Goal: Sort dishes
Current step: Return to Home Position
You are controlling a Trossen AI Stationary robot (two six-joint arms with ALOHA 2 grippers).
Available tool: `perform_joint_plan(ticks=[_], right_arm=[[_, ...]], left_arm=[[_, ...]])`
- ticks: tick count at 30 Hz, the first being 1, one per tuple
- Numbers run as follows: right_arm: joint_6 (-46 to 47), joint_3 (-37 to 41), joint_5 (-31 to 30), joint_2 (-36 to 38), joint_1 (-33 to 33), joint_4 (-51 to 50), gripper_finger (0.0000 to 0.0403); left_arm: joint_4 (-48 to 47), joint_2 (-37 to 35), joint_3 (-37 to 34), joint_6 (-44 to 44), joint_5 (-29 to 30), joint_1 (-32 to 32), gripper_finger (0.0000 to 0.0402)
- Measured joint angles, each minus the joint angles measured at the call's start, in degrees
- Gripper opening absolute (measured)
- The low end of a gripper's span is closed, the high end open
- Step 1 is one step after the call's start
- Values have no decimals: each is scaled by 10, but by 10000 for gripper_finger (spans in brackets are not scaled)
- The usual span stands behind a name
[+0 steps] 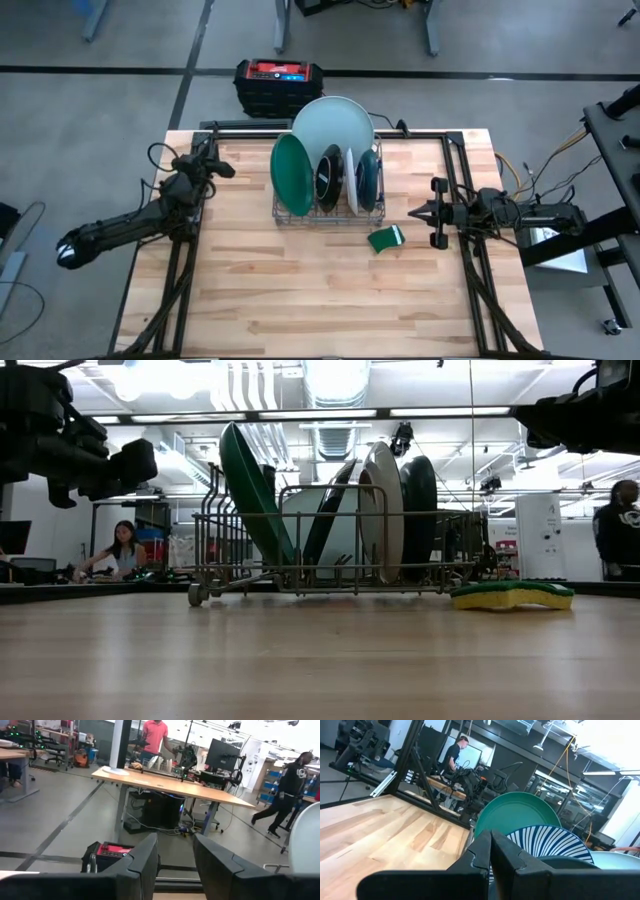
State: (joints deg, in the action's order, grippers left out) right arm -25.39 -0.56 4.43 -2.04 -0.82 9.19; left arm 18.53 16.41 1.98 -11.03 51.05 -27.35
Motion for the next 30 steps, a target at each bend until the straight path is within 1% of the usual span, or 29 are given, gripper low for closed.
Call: perform_joint_plan(ticks=[30], right_arm=[[-4,0,0,0,0,0,0]], left_arm=[[0,63,0,0,0,0,116]])
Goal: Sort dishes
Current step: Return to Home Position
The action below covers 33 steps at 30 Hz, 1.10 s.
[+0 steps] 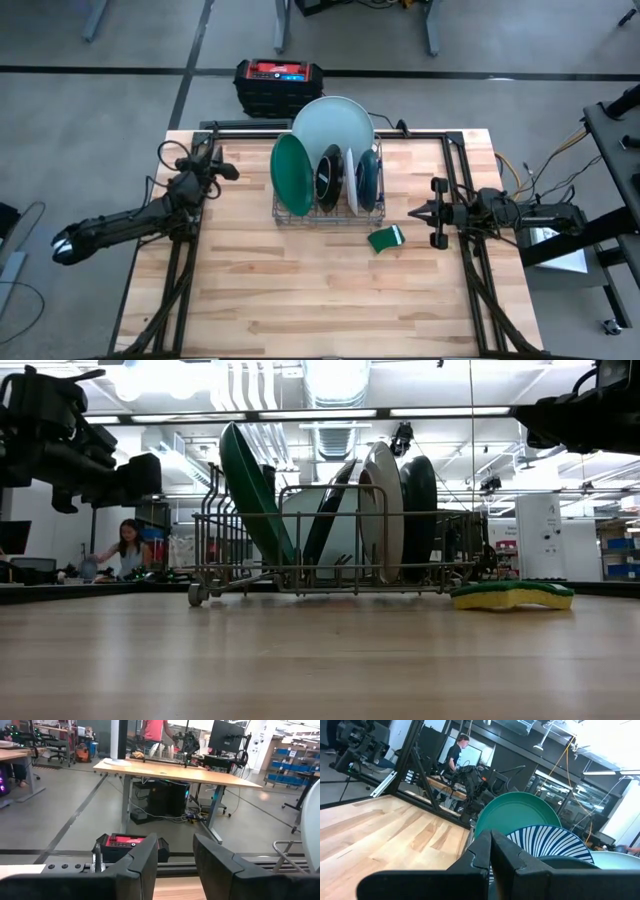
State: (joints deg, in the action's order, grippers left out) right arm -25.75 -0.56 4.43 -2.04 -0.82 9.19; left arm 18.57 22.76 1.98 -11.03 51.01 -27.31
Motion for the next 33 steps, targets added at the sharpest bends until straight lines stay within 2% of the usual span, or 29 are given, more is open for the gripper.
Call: perform_joint_plan(ticks=[33], right_arm=[[3,0,0,0,0,0,0]], left_arm=[[0,40,0,0,0,0,116]])
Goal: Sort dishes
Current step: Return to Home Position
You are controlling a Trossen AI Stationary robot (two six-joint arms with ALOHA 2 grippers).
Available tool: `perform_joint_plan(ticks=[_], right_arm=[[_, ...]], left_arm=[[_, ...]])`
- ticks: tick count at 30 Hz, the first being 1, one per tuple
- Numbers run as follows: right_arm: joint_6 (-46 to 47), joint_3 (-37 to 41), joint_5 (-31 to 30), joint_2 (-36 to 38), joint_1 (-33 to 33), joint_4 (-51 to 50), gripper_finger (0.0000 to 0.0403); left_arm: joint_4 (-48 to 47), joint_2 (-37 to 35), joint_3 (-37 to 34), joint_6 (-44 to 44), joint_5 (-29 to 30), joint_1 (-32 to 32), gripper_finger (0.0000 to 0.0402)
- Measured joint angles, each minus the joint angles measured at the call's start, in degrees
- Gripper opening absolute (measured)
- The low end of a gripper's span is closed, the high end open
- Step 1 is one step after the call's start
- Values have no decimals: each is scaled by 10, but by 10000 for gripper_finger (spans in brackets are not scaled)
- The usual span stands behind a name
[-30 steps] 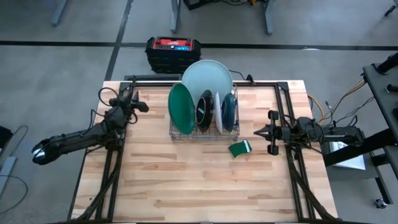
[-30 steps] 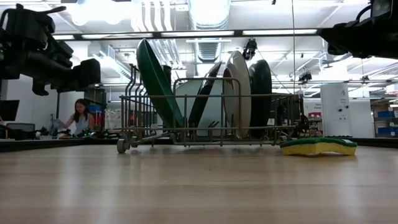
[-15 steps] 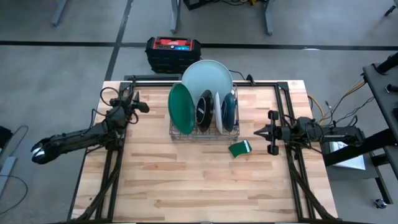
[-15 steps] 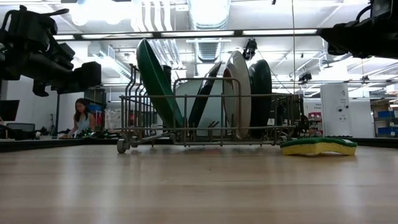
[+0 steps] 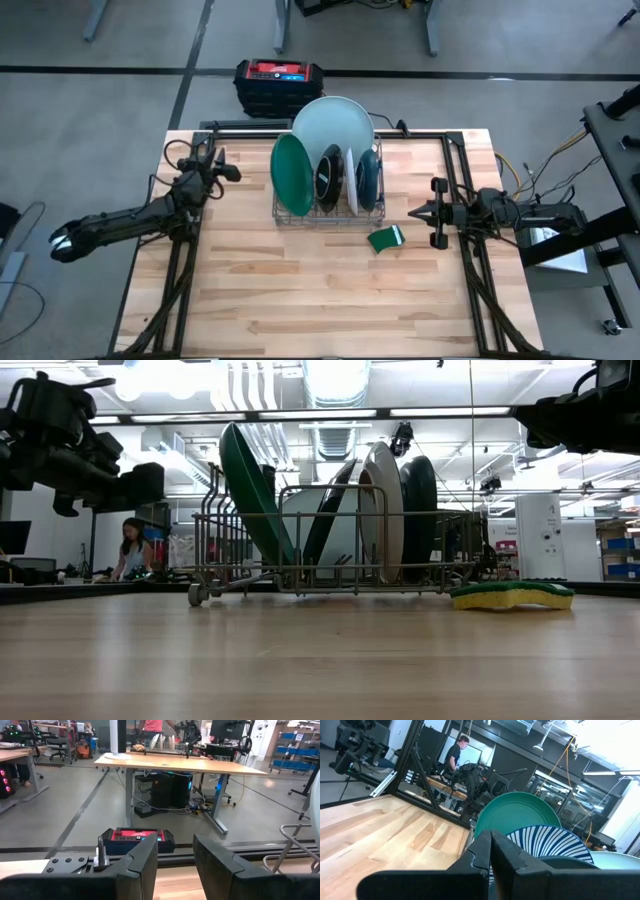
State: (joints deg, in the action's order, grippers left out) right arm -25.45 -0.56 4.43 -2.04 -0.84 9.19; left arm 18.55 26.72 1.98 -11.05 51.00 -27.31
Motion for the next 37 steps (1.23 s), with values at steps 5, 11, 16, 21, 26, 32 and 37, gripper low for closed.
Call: perform_joint_plan(ticks=[5,11,16,21,26,32,37], right_arm=[[-1,0,0,0,0,0,0],[-1,0,0,0,0,0,0],[-1,0,0,0,0,0,0],[-1,0,0,0,0,0,0],[-1,0,0,0,0,0,0],[-1,0,0,0,0,0,0],[-1,0,0,0,0,0,0]], left_arm=[[0,4,0,0,0,0,116],[0,11,0,0,0,0,116],[0,16,0,0,0,0,116],[0,22,0,0,0,0,116],[0,28,0,0,0,0,116],[0,33,0,0,0,0,116],[0,38,0,0,0,0,116]])
